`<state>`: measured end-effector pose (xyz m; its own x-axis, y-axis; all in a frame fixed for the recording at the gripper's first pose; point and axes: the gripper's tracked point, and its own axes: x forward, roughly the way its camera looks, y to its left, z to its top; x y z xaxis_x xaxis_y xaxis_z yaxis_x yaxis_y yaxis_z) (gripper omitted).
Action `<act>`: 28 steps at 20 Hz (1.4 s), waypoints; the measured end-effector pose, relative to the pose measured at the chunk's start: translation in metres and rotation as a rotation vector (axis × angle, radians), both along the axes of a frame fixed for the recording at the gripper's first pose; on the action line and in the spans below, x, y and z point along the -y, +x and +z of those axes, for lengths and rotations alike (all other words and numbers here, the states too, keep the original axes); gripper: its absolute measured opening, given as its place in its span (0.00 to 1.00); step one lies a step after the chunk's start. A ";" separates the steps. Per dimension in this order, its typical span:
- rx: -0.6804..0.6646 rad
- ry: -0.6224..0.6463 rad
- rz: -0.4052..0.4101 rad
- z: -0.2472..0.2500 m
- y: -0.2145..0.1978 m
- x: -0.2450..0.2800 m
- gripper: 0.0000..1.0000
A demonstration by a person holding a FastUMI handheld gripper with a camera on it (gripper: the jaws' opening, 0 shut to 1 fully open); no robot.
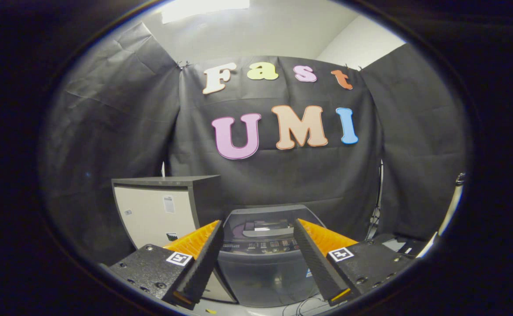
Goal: Put the clothes into the washing machine and then close the washing machine lid.
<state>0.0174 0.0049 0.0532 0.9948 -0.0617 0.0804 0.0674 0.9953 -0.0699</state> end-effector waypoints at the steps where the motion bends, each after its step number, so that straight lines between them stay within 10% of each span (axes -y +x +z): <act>1: 0.003 0.009 0.000 0.002 -0.001 0.001 0.97; 28: -0.004 0.042 0.011 -0.002 -0.007 0.005 0.97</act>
<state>0.0101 -0.0001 0.0514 0.9958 -0.0542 0.0739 0.0564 0.9980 -0.0278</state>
